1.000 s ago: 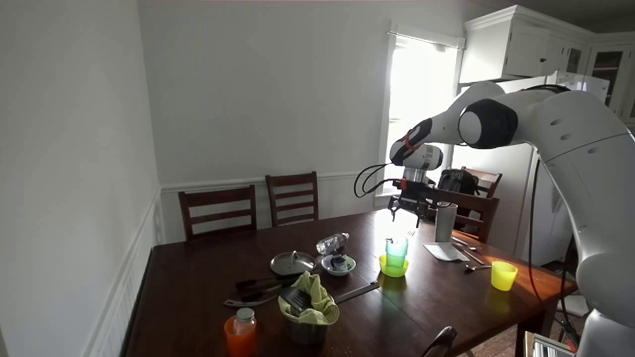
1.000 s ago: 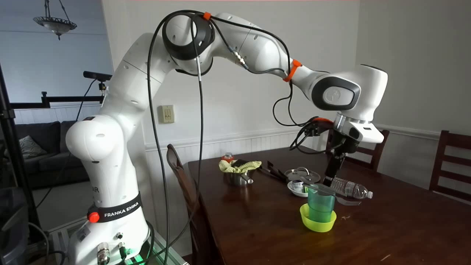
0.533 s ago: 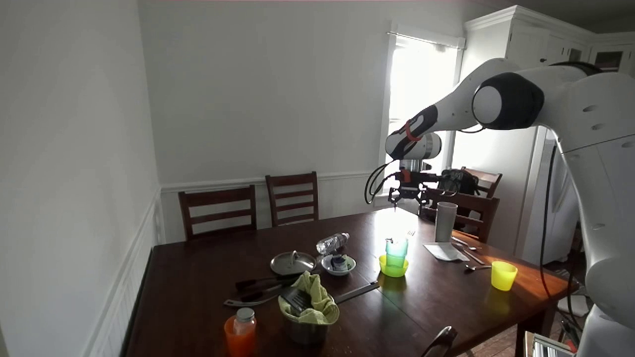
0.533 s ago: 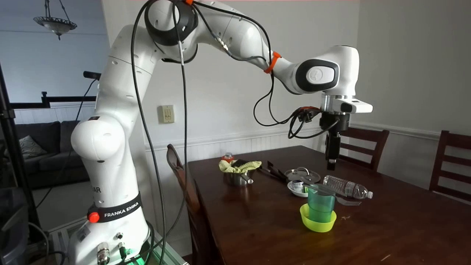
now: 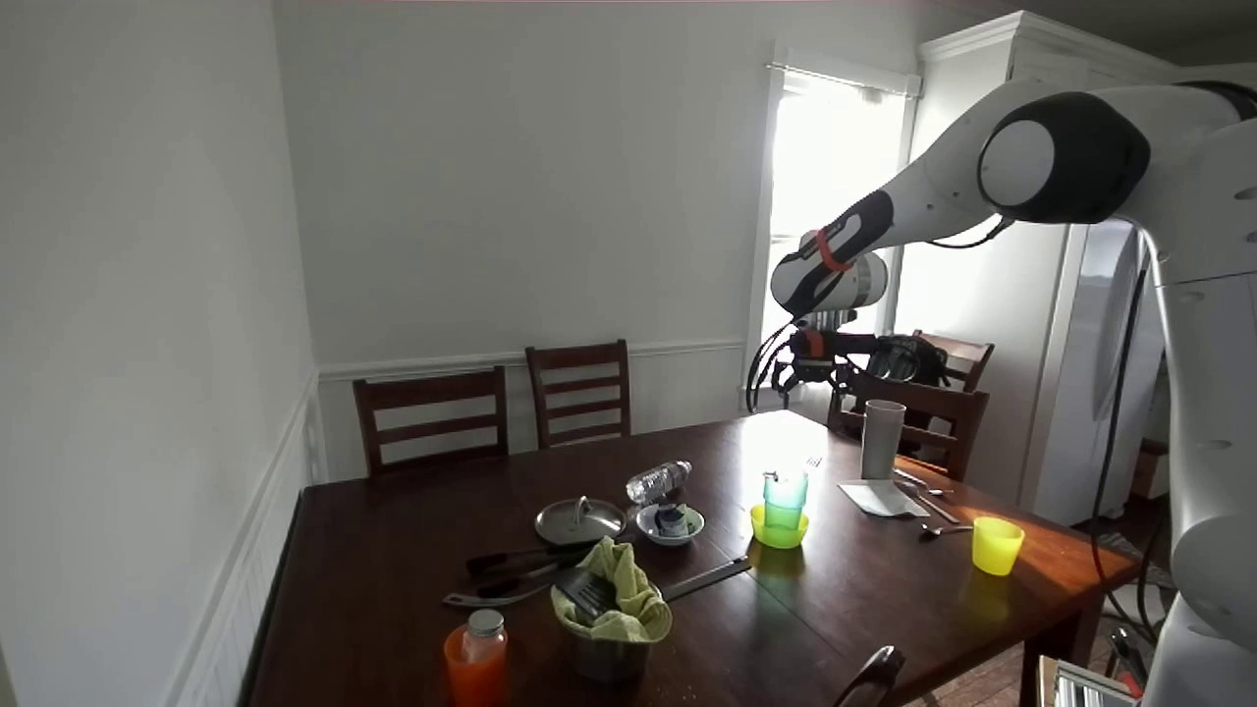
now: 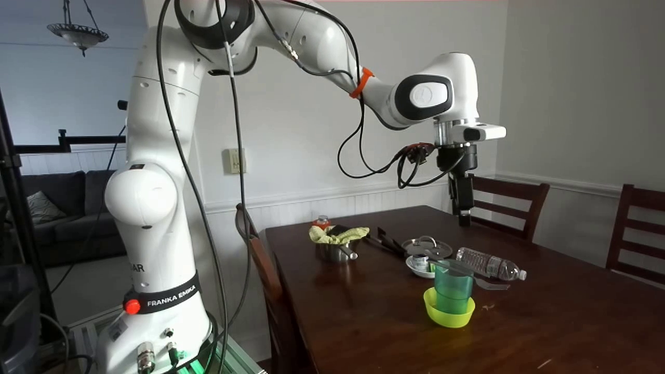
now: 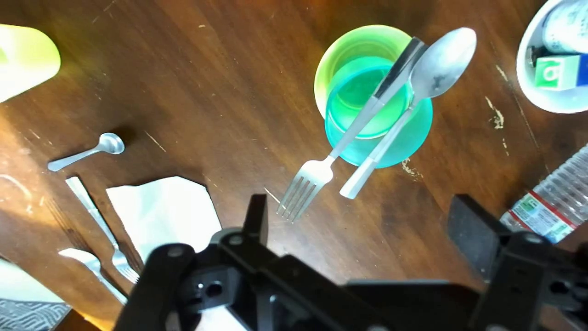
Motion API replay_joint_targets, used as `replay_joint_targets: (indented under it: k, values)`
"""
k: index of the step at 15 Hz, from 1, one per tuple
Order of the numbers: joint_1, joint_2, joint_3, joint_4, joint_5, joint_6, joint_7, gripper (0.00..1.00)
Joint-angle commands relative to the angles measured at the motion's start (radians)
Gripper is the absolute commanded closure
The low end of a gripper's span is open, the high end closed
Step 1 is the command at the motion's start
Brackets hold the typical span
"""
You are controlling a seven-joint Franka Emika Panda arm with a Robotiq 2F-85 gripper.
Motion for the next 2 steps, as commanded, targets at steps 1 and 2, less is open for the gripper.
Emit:
replay_joint_targets:
  k: [1,2]
  values:
    - [-0.002,0.003,0.001,0.005,0.001,-0.003,-0.003,0.00]
    - [-0.002,0.003,0.001,0.003,0.001,-0.002,-0.004,0.00]
